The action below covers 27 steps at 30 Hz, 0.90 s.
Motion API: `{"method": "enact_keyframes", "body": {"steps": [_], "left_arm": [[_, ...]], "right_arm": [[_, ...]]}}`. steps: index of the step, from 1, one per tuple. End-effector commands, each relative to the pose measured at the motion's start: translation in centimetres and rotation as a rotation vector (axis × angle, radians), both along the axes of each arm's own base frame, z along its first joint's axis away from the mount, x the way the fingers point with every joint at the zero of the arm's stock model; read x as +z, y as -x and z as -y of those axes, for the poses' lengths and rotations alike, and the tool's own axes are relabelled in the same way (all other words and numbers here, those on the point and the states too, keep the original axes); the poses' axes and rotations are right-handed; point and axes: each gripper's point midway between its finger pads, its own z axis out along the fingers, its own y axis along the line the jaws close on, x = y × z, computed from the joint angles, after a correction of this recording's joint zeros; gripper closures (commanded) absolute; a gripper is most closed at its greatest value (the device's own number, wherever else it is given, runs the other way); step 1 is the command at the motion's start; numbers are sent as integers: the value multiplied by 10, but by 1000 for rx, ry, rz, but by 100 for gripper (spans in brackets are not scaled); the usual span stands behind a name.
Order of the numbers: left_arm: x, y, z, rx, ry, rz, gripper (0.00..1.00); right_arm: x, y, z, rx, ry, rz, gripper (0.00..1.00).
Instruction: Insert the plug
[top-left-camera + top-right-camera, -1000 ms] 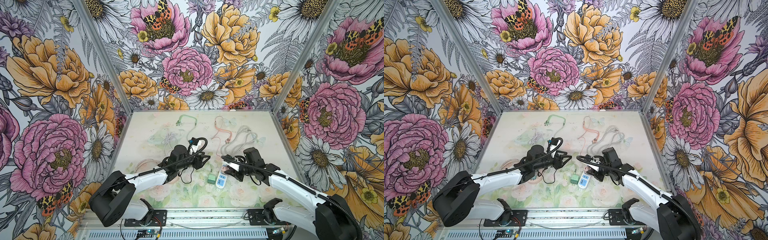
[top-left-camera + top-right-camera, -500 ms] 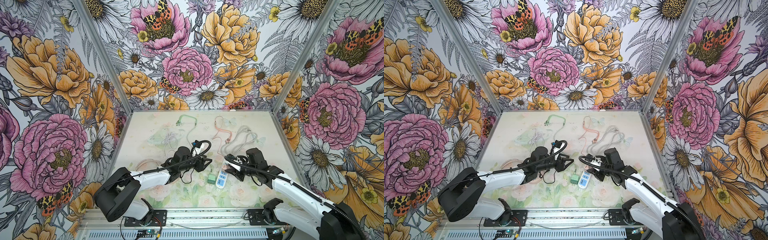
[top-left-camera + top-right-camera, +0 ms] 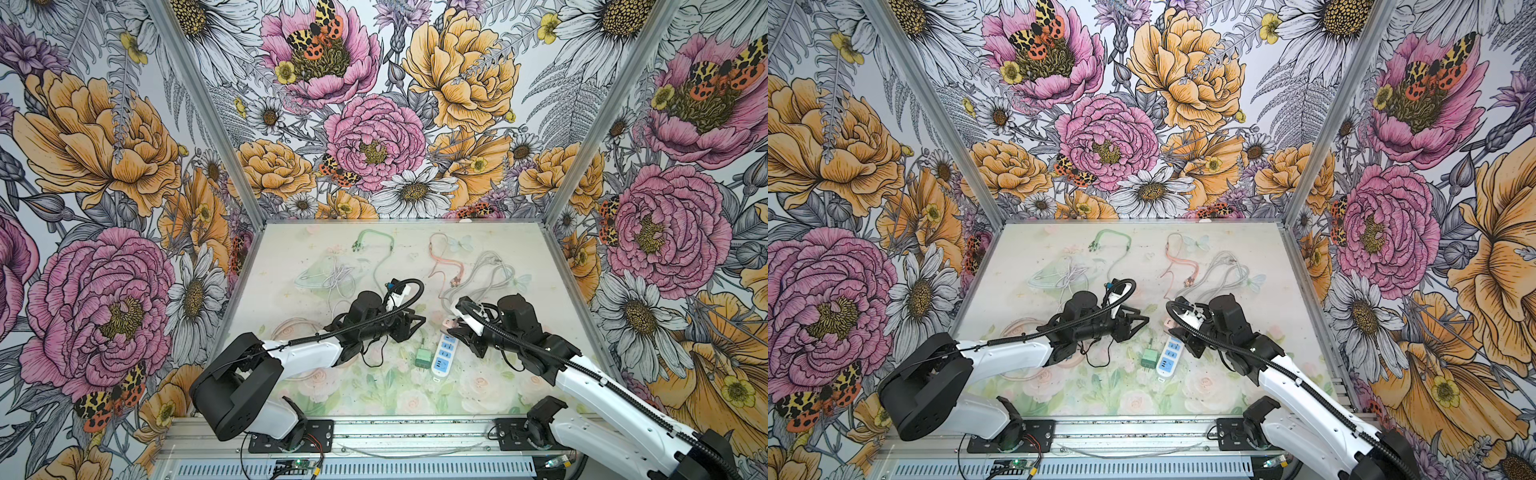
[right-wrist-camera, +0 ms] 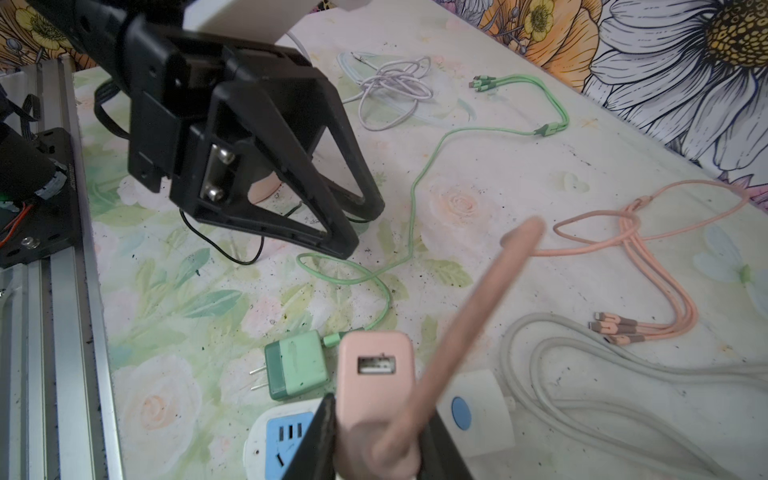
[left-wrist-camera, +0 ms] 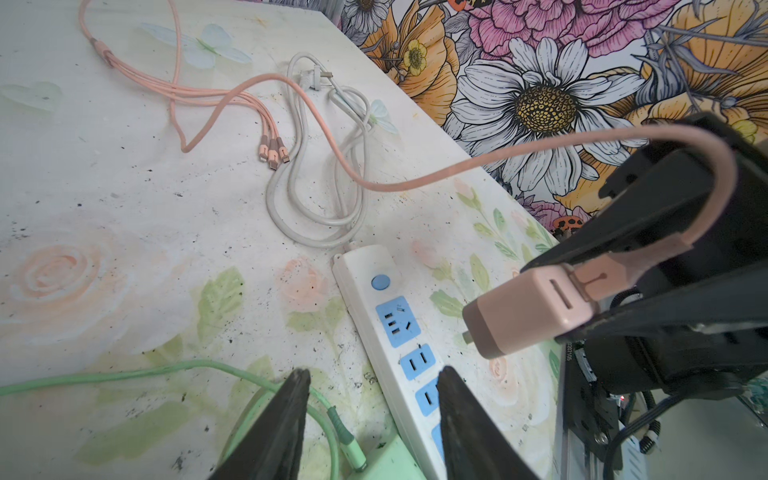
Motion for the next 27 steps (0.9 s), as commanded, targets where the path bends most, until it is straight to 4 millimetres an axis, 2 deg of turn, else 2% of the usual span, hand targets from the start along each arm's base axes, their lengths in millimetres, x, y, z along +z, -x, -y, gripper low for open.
{"method": "enact_keyframes", "body": {"steps": [1,7,9,13,15,18,22,25,27], "left_arm": [[4,12,12,-61,12,-45,48],[-18,53,18,-59,-120,-94,48],[-17,67,20,-55,-157,-82,48],[-9,92,28,-88,-188,-72,48],[-9,101,34,-98,-221,-66,48],[-19,107,41,-84,-297,-58,47],[-35,105,48,-42,-363,-79,46],[-42,102,57,-45,-369,-84,45],[-47,96,62,-38,-376,-86,44]], "right_arm": [[12,-15,6,-132,-7,19,100],[4,-43,35,-336,3,-34,100],[2,-53,43,-380,8,-50,100],[6,-62,45,-385,20,-37,100],[7,-70,55,-442,37,-23,100],[12,-74,61,-464,29,-13,100],[15,-65,52,-375,16,4,100],[4,-56,43,-279,33,1,100],[-3,-59,46,-316,32,-32,100]]}}
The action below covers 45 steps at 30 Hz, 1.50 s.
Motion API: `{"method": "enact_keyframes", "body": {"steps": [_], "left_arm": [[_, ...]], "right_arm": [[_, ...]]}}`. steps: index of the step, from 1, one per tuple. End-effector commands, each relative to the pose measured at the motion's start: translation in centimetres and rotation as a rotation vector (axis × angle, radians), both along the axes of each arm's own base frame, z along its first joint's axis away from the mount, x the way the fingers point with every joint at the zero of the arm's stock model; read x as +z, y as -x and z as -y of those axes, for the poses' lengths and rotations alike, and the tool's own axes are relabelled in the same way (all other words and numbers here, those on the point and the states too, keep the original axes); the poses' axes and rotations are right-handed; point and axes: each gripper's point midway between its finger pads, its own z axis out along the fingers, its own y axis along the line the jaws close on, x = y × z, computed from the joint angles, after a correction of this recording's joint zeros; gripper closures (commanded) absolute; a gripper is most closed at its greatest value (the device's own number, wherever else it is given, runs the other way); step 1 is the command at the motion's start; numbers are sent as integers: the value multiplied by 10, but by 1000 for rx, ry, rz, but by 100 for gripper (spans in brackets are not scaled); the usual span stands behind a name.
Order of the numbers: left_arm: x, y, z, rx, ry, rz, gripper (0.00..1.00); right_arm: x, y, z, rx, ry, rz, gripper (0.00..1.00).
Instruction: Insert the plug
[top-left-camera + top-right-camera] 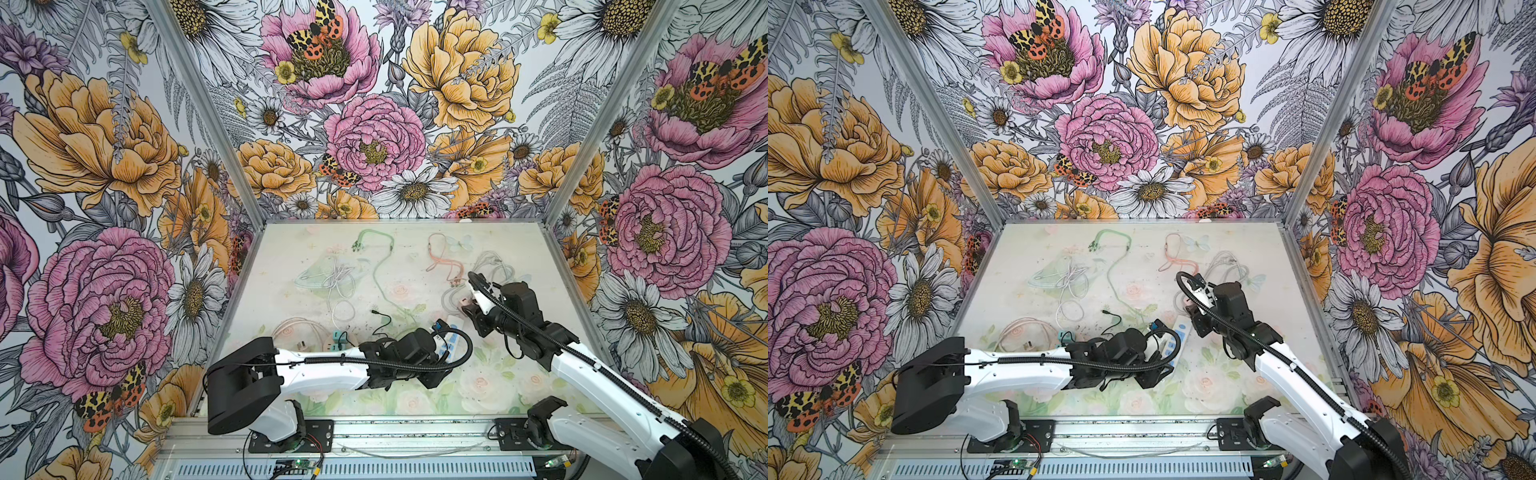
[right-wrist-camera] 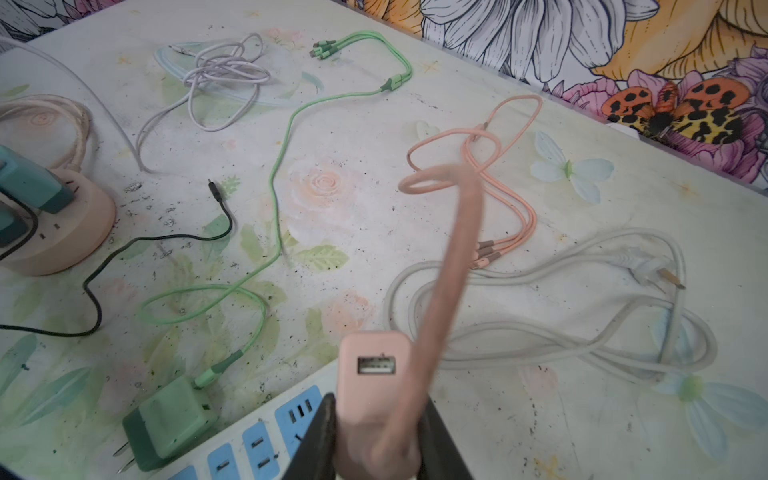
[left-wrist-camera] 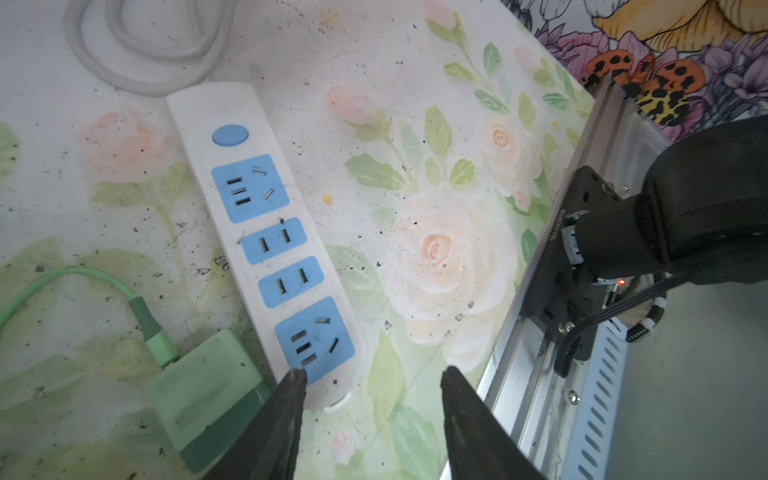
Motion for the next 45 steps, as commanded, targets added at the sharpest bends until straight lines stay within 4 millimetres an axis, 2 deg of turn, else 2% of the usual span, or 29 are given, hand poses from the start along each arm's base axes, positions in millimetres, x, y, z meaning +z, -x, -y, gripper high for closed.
{"method": "enact_keyframes", "body": {"steps": [1,3,7,14,21,29,34,35,36,43,45], "left_arm": [[-5,-15,5,52,-23,18,44],[-12,-22,9,62,-39,31,43],[-20,-32,17,65,-55,42,43],[-38,-35,25,66,-115,9,42],[-49,-36,15,153,-239,39,40],[-43,-48,-1,233,-286,84,39],[-52,-40,11,168,-276,43,39],[-69,-35,13,141,-295,17,40],[-72,-32,17,125,-281,4,40],[-73,-22,42,54,-220,-29,40],[-78,-25,38,73,-250,-27,40]], "right_arm": [[-1,-1,-6,25,-22,-5,100],[-6,-2,-5,3,-26,-27,100],[0,-1,-2,-4,-30,8,100],[15,1,4,-22,-36,66,100],[11,-3,6,-36,-17,59,100],[5,-2,4,-22,-12,39,100],[6,-3,3,-38,-35,26,100],[6,-2,3,-39,-43,22,100],[7,-3,3,-45,-52,19,100],[12,-6,1,-69,-81,9,100],[12,-6,2,-74,-85,6,100]]}}
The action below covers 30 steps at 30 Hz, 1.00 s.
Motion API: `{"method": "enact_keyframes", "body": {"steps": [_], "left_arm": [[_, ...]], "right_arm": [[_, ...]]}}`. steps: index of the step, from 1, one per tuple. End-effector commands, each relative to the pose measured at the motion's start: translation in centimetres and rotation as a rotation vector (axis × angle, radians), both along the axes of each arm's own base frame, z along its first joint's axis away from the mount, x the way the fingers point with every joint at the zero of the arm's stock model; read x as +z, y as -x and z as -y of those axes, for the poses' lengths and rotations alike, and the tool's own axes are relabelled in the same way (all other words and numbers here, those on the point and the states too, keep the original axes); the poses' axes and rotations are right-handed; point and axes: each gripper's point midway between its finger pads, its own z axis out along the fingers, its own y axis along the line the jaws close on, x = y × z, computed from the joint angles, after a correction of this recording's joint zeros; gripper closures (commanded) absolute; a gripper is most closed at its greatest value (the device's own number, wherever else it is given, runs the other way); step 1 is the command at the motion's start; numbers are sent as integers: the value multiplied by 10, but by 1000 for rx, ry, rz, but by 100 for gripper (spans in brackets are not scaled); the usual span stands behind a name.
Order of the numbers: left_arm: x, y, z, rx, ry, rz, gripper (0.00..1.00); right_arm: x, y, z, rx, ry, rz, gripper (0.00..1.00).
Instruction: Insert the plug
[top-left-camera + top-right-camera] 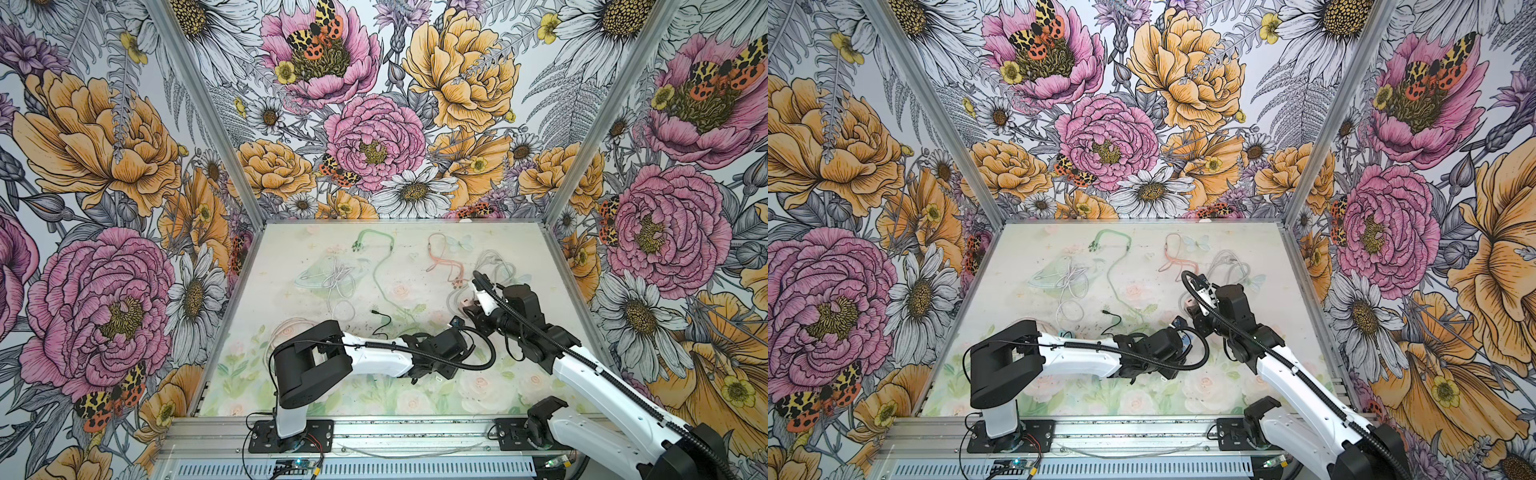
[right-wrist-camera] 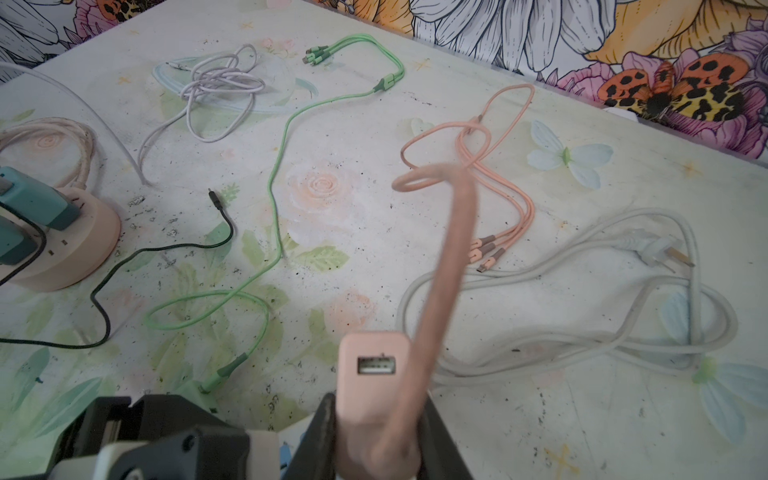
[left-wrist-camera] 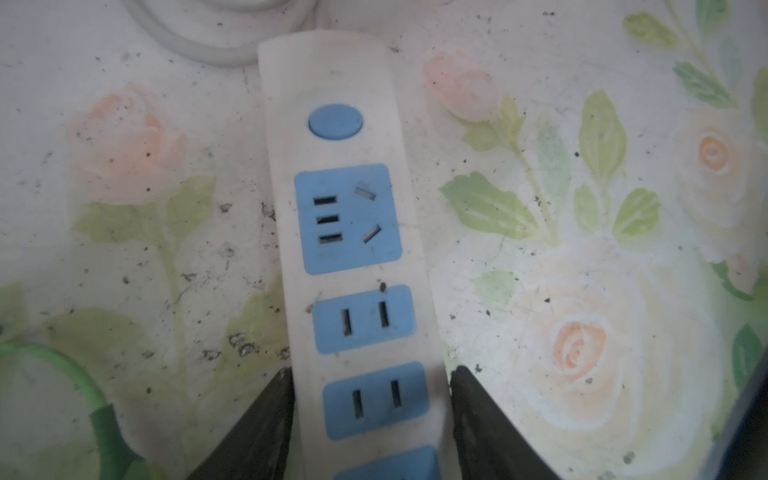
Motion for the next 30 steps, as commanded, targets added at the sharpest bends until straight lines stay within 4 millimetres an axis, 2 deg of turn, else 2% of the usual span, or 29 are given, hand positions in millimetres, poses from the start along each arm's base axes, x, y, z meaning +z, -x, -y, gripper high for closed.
{"method": "enact_keyframes", "body": {"steps": [1,6,11,15,20,21,22,24,25,26,30], "left_arm": [[-27,11,-6,-32,-83,-56,40],[-42,-1,-39,24,-212,-36,38],[-42,-23,-65,23,-243,-14,39],[-37,-36,-65,-17,-192,-15,40],[-18,-29,-44,-123,-51,-33,37],[-4,-29,-40,-136,-17,-20,37],[1,-25,-38,-157,-1,-18,36],[9,-16,-34,-199,45,-33,33],[16,-11,-31,-220,80,-35,25],[22,-9,-30,-230,110,-29,2],[47,-13,-39,-194,175,17,1]], "right_arm": [[15,-7,-4,-19,-47,31,100],[17,-6,-2,-43,-73,25,100],[14,-3,-3,-58,-104,-2,100],[9,0,-4,-62,-117,-23,100],[9,3,-8,-59,-138,-34,100],[9,3,-8,-64,-141,-33,100],[10,2,-10,-63,-147,-37,100],[8,2,-15,-59,-157,-50,100],[7,3,-20,-47,-159,-58,100],[6,3,-25,-37,-154,-63,100],[2,2,-38,-35,-130,-77,100]]}}
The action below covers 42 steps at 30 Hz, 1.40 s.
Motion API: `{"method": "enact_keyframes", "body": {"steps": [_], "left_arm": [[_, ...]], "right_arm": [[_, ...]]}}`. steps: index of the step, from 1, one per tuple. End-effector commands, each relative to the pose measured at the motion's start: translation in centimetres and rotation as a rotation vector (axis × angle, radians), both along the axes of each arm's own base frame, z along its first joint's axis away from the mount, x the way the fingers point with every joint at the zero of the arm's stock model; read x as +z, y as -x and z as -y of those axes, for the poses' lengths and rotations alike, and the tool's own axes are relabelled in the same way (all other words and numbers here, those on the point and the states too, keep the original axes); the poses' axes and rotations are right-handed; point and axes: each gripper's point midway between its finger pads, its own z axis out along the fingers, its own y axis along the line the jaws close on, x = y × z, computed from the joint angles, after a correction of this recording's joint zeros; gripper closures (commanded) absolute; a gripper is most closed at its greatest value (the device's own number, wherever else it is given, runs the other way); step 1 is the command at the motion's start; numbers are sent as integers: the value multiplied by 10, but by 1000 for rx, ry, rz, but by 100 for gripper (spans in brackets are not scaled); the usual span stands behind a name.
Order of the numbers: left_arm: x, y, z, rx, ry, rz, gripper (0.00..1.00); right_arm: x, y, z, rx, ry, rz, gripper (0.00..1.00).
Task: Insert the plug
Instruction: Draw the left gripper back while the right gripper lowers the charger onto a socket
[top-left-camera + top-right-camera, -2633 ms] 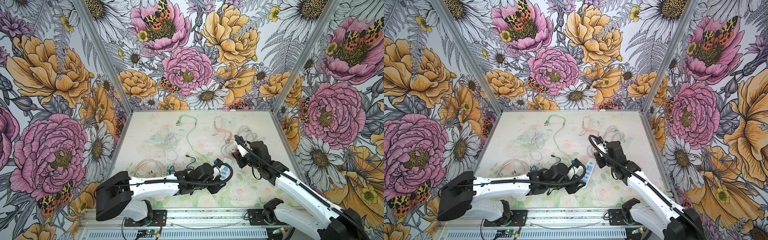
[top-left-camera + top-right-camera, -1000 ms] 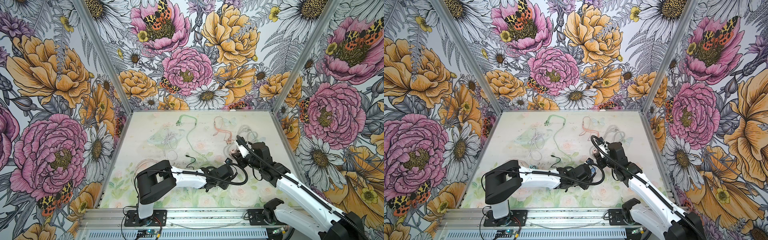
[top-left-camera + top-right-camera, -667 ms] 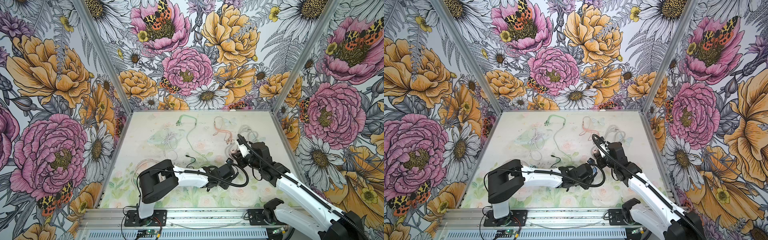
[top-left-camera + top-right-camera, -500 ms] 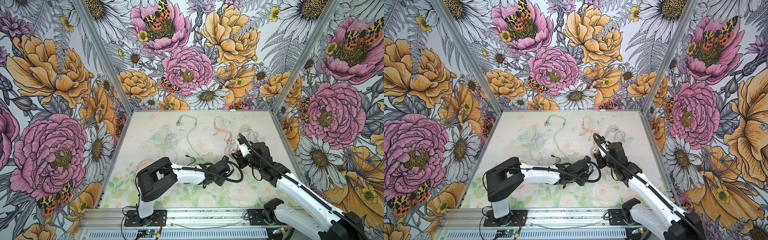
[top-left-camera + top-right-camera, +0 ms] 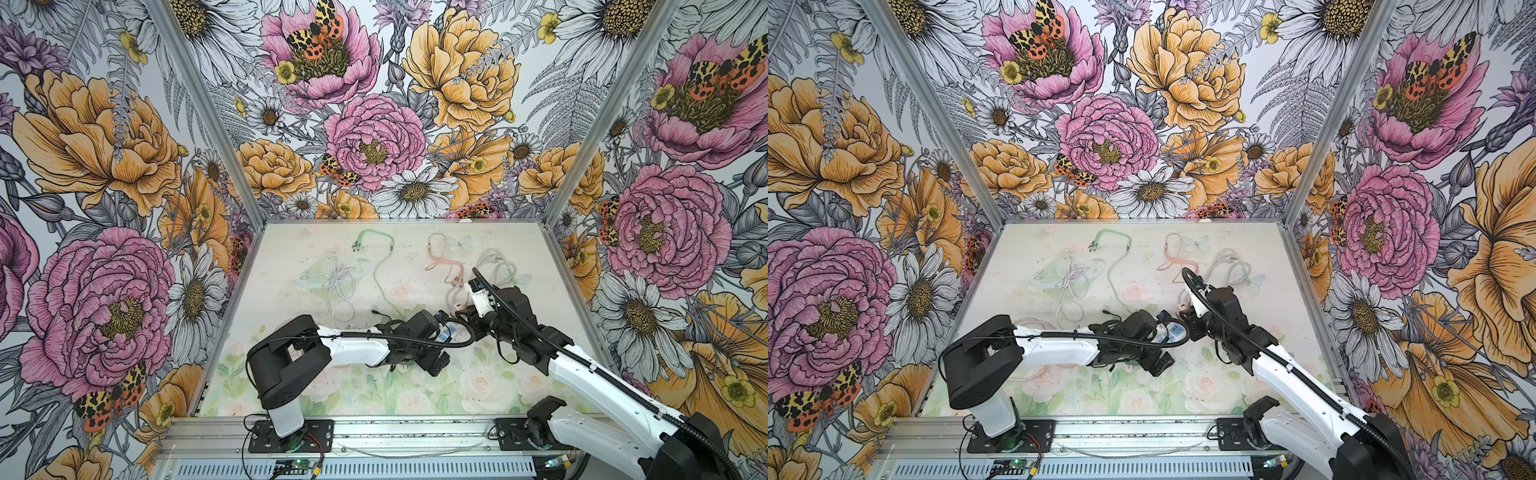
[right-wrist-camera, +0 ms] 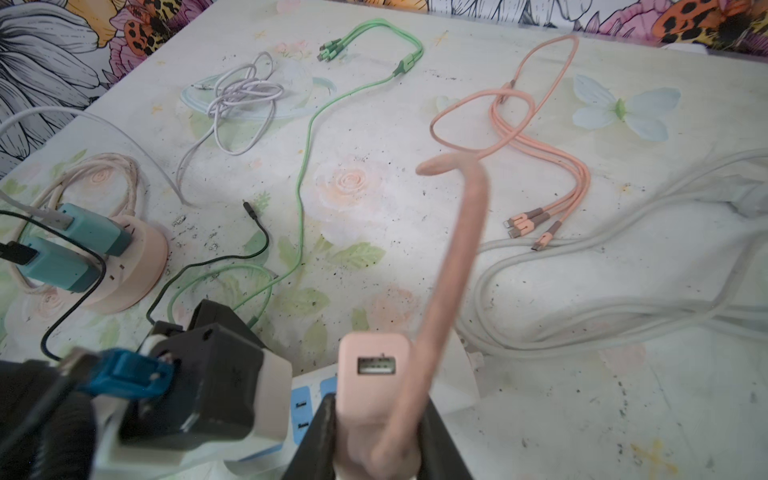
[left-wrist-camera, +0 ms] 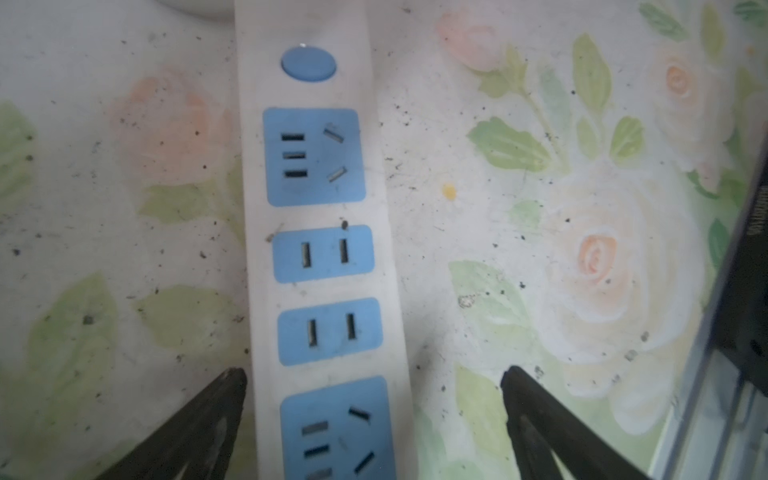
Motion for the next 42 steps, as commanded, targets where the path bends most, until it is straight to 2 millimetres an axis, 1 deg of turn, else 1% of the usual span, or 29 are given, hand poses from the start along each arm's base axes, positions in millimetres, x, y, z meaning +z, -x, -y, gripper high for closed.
{"method": "enact_keyframes", "body": {"steps": [1,6,8,10,13,17,19,25,28,33,37,42], "left_arm": [[39,-4,5,-7,128,50,1],[69,-19,-26,98,193,91,2],[78,-27,-41,155,215,100,5],[88,-35,-58,211,239,110,12],[102,-43,-80,273,263,136,14],[120,-48,-100,315,293,165,15],[127,-50,-107,329,309,171,16],[137,-48,-115,328,338,182,16],[135,-47,-116,323,338,177,16],[132,-46,-115,313,341,173,16],[133,-45,-116,309,346,177,16],[132,-44,-116,309,347,176,16]], "right_arm": [[16,-11,-13,-13,-33,39,100],[11,-7,-21,-11,-49,22,100],[6,-5,-22,-11,-39,14,100],[1,-3,-23,-9,-30,5,100],[-4,-1,-26,-6,-22,-10,100],[-13,2,-30,-6,10,-19,100],[-18,4,-33,1,29,-21,100],[-29,7,-36,-2,37,-13,100],[-36,8,-33,-9,53,-12,100],[-47,8,-24,-47,83,-6,100],[-47,8,-21,-51,77,29,100],[-54,13,-28,-3,59,23,100]]}}
